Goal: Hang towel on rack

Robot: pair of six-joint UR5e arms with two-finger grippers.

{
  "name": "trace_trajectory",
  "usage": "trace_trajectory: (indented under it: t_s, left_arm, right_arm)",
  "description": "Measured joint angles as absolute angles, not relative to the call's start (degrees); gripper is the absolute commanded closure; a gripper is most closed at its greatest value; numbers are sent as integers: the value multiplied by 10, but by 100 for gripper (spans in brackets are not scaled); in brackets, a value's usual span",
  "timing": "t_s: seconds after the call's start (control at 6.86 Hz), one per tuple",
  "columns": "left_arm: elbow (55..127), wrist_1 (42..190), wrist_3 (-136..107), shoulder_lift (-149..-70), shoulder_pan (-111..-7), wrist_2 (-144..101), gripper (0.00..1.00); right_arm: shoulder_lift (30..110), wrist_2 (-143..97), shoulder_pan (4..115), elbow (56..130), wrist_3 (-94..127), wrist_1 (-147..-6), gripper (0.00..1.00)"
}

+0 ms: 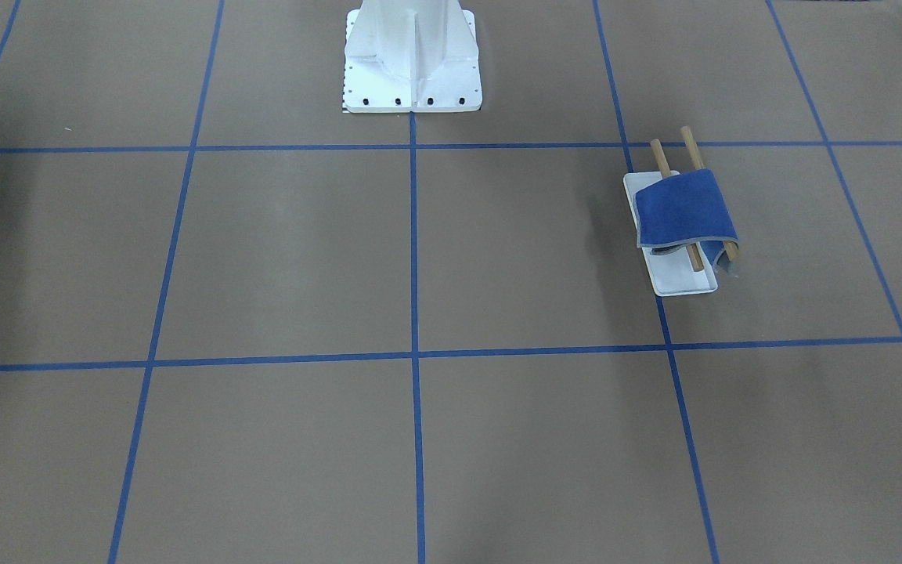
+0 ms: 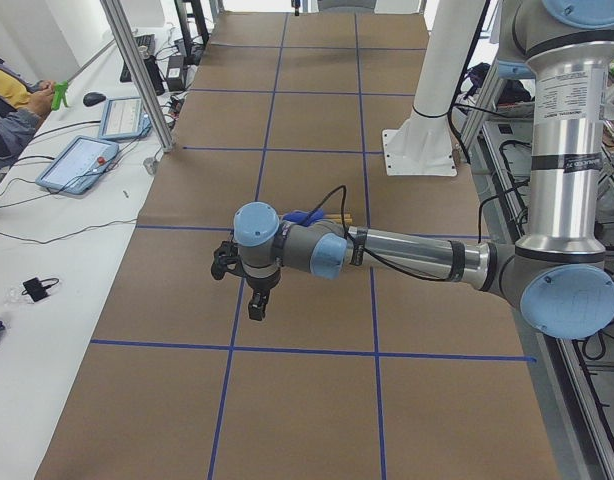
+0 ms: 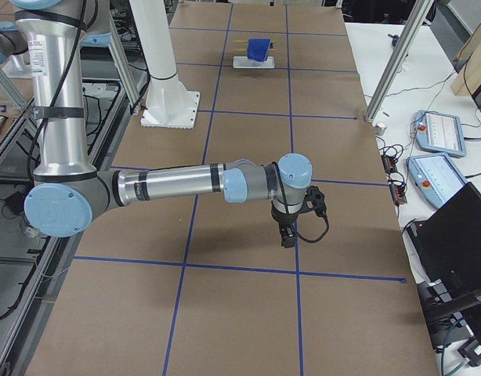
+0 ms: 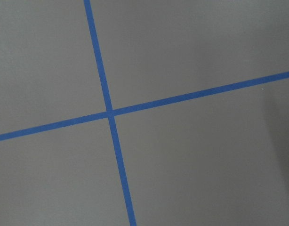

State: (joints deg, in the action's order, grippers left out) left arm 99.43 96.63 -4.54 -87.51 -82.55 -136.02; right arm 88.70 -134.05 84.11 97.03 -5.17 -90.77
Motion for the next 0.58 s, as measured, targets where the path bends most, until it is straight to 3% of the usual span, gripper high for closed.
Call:
trace_trajectory:
  t_s: [0.58]
  left_arm:
    - [1019,972,-50,-873,-825,-1359,2]
  right_arm:
    - [884,-1343,839,979,-51,-911,0]
